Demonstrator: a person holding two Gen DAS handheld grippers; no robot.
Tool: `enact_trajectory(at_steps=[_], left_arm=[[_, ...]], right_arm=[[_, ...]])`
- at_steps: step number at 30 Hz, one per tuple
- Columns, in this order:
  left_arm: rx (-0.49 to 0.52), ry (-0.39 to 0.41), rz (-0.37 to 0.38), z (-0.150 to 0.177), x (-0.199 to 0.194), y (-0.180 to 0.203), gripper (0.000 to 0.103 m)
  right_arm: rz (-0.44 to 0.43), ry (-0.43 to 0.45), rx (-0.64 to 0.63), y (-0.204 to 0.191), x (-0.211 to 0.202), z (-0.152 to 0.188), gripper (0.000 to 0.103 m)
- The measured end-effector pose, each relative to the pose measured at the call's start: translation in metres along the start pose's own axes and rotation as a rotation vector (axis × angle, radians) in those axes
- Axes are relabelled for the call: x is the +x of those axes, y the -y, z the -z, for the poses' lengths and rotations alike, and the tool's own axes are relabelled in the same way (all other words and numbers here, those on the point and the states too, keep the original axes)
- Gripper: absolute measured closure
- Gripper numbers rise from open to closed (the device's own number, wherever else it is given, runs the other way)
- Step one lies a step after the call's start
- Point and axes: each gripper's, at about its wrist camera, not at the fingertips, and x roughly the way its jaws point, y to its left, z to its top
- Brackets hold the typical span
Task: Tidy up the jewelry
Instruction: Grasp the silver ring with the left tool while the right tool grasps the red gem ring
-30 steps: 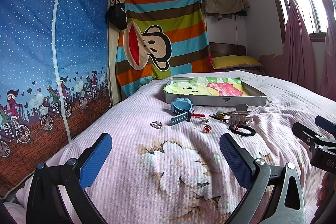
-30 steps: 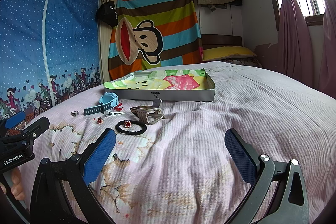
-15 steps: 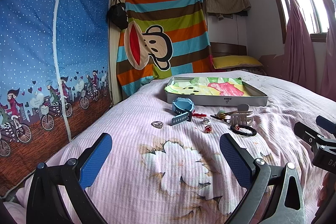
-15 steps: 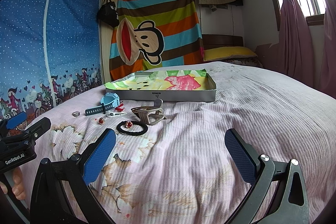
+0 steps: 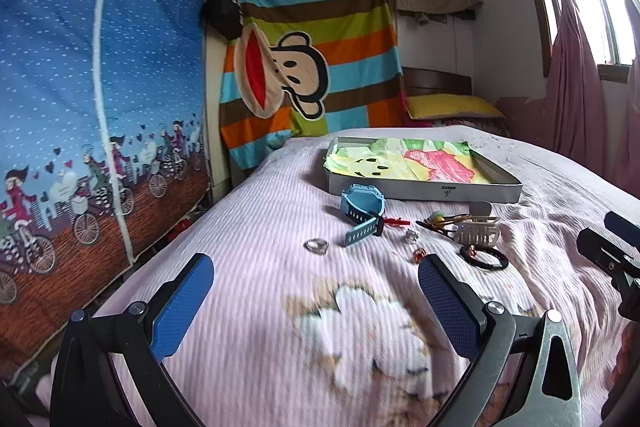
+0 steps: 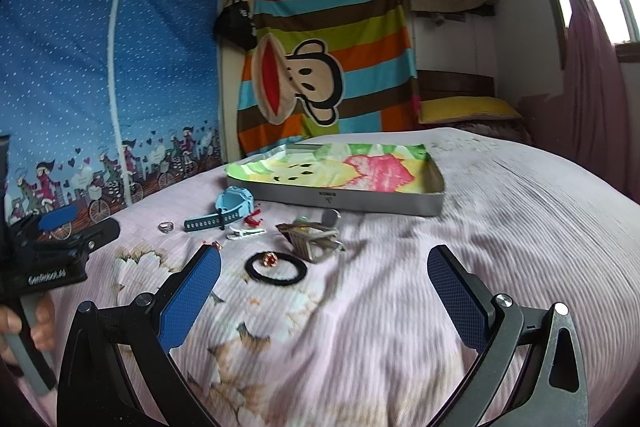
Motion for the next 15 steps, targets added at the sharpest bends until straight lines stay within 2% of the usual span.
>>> enact_trajectory(at_steps=[2,6,15], left_arm=[[0.022,-0.011,0.011,-0.007,0.009,-0.003,0.000],[0.043,-0.055,0.046,-0.014,0.033,-0.009,0.002],[0.070,-0.161,0.123,-0.016,0.080,-0.015,0.035]], right_arm=[[-0.023,-0.014,-0.013,-0.004,0.008,-0.003,0.007],[-0.057,-0.051,-0.041,-0.012,0.027,-0.005,0.027],[-0.191,-0.146,-0.069,-0.043,0.077,-0.009,0.056]])
